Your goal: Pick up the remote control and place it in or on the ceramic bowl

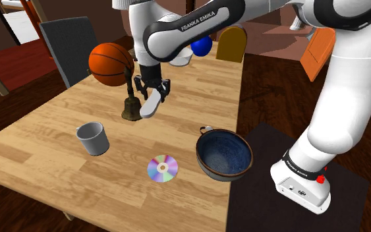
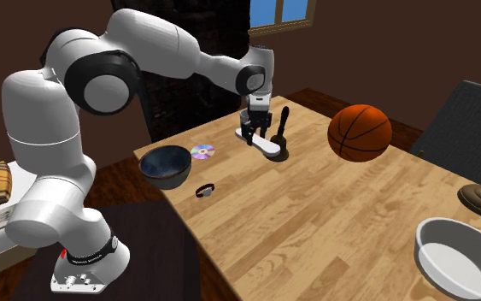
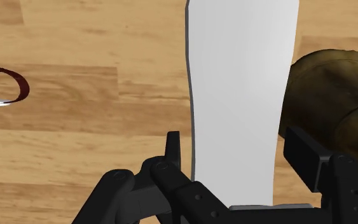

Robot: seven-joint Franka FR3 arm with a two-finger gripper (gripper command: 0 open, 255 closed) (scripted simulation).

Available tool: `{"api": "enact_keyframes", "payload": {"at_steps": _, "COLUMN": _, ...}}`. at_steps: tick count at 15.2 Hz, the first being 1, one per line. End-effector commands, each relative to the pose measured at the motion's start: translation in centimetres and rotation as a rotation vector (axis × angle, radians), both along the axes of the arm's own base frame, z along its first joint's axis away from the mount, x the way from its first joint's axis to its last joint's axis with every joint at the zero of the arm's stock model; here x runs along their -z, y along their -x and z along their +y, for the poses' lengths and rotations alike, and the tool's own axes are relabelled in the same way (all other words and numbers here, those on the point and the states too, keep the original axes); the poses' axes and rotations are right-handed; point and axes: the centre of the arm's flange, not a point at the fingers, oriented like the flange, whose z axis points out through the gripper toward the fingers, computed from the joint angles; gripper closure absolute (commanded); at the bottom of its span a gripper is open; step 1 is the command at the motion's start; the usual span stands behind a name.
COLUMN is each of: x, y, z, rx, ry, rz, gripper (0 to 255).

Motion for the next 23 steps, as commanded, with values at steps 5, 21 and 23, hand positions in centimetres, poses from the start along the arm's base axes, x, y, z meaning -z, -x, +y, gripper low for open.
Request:
{"api": "enact_keyframes", "payload": {"at_steps": 5, "x": -3.3, "y": 0.1, "z": 0.1, "rx": 0.0, "ry": 0.0, "rz": 0.0, "gripper": 255}}
{"api": "enact_keyframes", "payload": {"at_steps": 21, "x": -6.0, "y": 14.5, "z": -1.4, "rx": 0.0, "ry": 0.0, "rz": 0.0, "gripper": 255}}
{"api": "enact_keyframes", "payload": {"at_steps": 23, "x": -6.0, "y": 17.2, "z": -1.6, "rx": 0.0, "ry": 0.0, "rz": 0.0, "gripper": 255}}
